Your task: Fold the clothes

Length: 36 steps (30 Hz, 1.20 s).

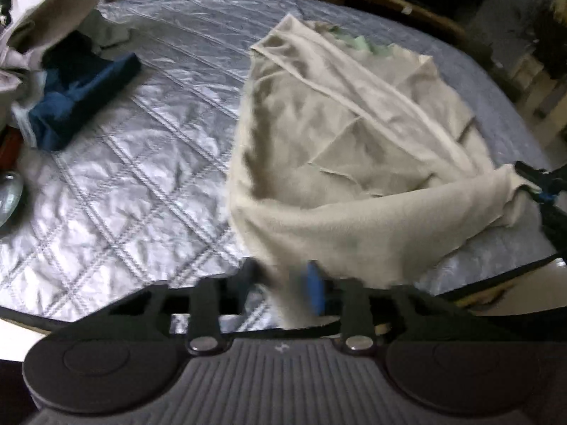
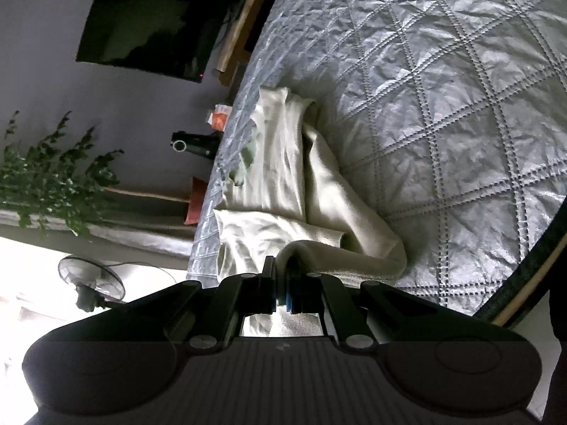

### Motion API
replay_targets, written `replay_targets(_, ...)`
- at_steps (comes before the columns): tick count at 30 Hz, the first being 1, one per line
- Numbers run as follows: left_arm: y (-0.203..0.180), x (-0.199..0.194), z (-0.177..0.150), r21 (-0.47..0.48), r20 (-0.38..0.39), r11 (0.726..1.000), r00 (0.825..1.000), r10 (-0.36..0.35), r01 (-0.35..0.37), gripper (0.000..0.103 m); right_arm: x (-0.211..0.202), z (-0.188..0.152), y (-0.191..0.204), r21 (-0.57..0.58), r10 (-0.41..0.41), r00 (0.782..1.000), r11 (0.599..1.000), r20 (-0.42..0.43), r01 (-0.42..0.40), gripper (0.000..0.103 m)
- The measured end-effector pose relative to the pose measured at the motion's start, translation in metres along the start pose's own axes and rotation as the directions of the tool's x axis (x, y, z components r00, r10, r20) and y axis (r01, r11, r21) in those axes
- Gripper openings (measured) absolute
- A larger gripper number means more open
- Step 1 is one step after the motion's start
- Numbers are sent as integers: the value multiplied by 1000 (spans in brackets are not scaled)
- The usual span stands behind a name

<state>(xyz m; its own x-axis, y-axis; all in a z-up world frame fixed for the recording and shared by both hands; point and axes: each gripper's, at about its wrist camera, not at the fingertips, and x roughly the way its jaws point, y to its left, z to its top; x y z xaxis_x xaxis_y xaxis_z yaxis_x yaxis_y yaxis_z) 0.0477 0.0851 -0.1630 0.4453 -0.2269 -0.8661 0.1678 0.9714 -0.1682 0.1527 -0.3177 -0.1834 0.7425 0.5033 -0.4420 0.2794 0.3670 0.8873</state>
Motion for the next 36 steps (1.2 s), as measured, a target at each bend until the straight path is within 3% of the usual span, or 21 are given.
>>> replay_targets(1,4,0,0,-25,-8,1000,1000,-20,19,4,0,0,-1,1,1,1000,1000,1,-1,6)
replay_targets(5,14,3,2,-107,-22,991,997,-79,76,3,-1,2,-1,5,11,1000,1000,7,-11,6)
replay_targets(12,34,-17,13,-243,52,963,993,-106,116,2,-12,-2,8,-55,-15,999,998,31,17,6)
replay_targets(19,49,-4,47,-390,60,901,982,-178,187,2,-29,-15,22,-110,-47,997,992,65,54,6)
replay_targets(26,54,26,92,-506,74,829,970,-232,237,3,-17,3,27,-33,-57,995,998,79,59,6)
replay_targets(31,63,59,112,-583,19,796,982,-189,165,3,25,40,27,-43,-94,992,994,78,98,12)
replay_targets(34,62,55,110,-547,49,831,995,-90,102,3,29,49,29,-100,-124,987,986,100,134,12)
replay_targets(36,61,49,103,-507,88,858,995,-44,82,3,20,42,37,-210,-156,980,961,123,179,13)
